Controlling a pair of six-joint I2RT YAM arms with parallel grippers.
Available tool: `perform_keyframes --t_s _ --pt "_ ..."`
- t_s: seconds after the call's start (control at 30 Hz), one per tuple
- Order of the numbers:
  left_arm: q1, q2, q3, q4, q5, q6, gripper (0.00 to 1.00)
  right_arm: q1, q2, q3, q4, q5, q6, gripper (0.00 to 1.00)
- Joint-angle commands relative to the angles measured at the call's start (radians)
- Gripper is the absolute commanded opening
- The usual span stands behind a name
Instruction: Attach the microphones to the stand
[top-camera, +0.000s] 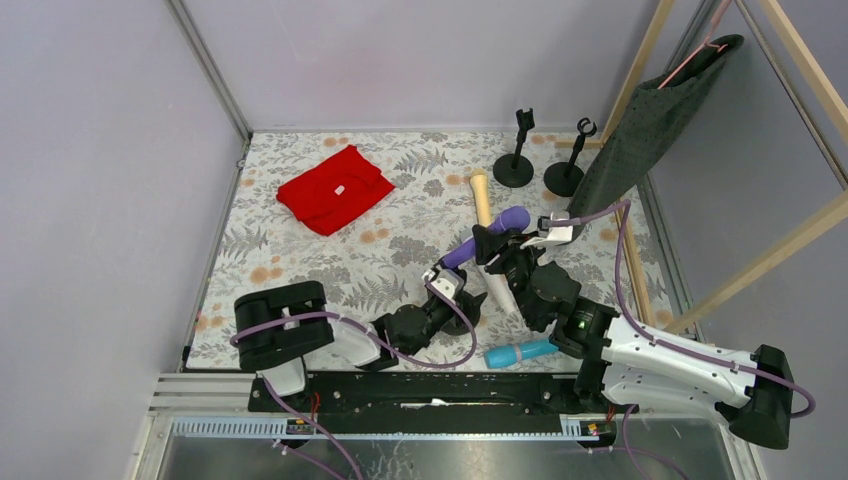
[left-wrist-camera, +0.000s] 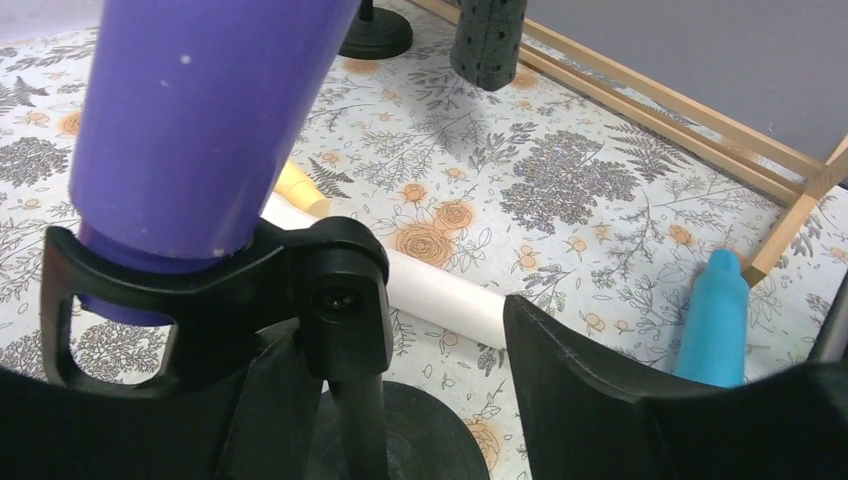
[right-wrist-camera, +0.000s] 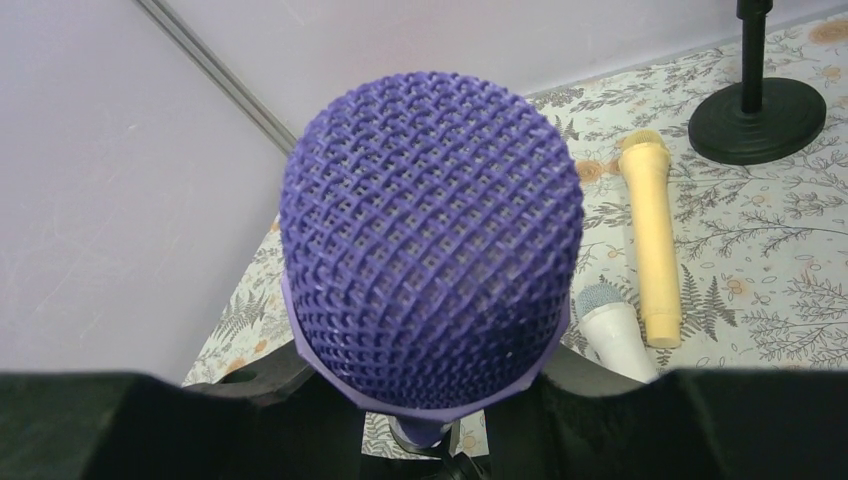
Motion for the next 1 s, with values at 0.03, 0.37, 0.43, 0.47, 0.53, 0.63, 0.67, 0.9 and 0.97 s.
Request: perform_keyframes --t_s 0.03,0.37,0.43,0.47,0.53,0.63,0.67,0.9,0.97 --pt "0.010 0.019 0.045 0.088 -0.104 -0.021 0.62 0.029 0.020 -0.038 -0.280 0.047 -0.051 0.00" --pt "0.026 0.030 0.046 0.126 -0.084 0.007 0.23 0.073 -0.012 -0.036 -0.335 0.048 -0.026 0.00" --pt "0.032 0.016 0.031 0.131 -0.049 0.025 0.09 0.082 -0.030 -0.043 -0.348 0.045 -0.025 0.00" --pt "0.035 0.006 0.019 0.132 -0.026 0.036 0.00 0.085 -0.042 -0.049 -0.351 0.042 -0.027 0.00" --pt "0.042 -0.019 -0.014 0.138 0.030 0.053 0.00 0.092 -0.071 -0.069 -0.351 0.035 -0.043 0.00" --pt "0.065 -0.057 -0.090 0.198 0.157 0.066 0.00 0.097 -0.121 -0.108 -0.329 -0.003 -0.101 0.00" --pt "0.081 -0.071 -0.115 0.214 0.228 0.067 0.00 0.099 -0.141 -0.121 -0.318 -0.027 -0.126 0.00" --pt "0.141 -0.150 -0.214 0.199 0.470 0.107 0.00 0.103 -0.227 -0.167 -0.265 -0.122 -0.284 0.00" --pt "0.144 -0.163 -0.222 0.173 0.521 0.144 0.00 0.105 -0.220 -0.150 -0.286 -0.120 -0.314 0.00"
